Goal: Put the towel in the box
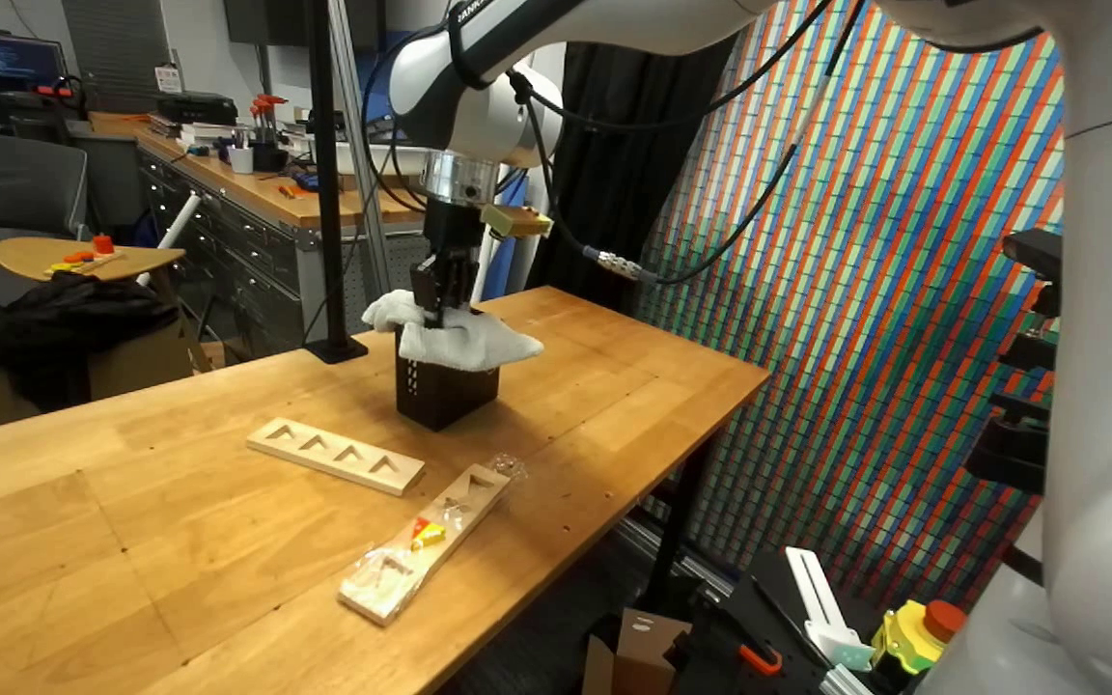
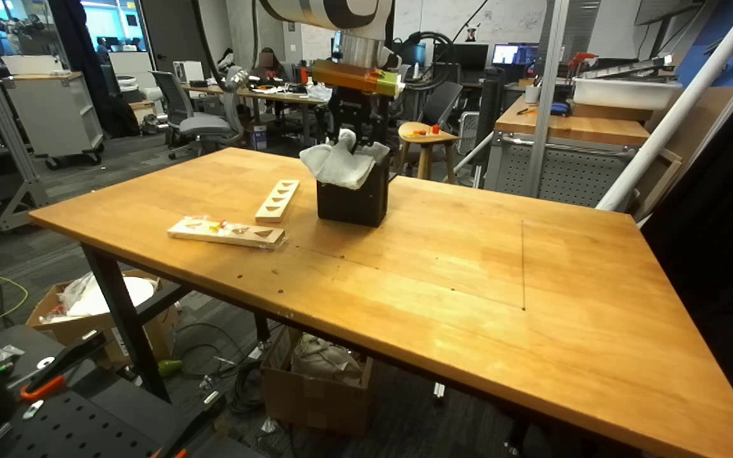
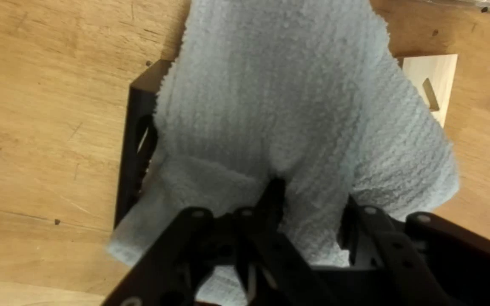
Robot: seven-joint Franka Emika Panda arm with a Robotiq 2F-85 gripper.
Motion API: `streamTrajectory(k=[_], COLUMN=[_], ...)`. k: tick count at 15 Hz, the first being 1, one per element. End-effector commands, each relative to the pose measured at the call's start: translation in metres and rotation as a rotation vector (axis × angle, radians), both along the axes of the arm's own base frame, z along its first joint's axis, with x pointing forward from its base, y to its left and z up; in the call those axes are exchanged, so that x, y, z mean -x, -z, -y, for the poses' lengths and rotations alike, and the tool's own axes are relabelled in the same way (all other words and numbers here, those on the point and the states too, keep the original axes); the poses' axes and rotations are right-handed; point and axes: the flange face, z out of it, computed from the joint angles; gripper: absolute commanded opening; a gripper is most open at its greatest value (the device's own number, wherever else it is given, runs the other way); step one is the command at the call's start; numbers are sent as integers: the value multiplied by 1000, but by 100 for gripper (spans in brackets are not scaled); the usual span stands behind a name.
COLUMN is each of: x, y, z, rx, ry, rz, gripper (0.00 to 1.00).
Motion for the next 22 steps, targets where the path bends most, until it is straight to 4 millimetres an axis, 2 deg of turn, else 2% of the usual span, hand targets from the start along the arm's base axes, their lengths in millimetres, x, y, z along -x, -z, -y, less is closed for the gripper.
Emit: streamTrajectory(k=[1,5,6,7,8,9,10,17,18,22], x=[15,21,22,23,24,24,25,26,26,27], y=[-30,-47,-49,-51,-53,-54,-55,-60,-61,-71], z=[-18,-31,-34,-35,-37,-38,-39,-42,-41,-35], rx=[-5,3,5,6,6,10,14,35,39,90], ry=[-2,-21,-24,-21,-23,-22,-21,-22,-22,-34], rz=[8,2,3,2,2,2,2,4,2,-2], gripper=[64,95,99,77,64,64,59,4,0,0])
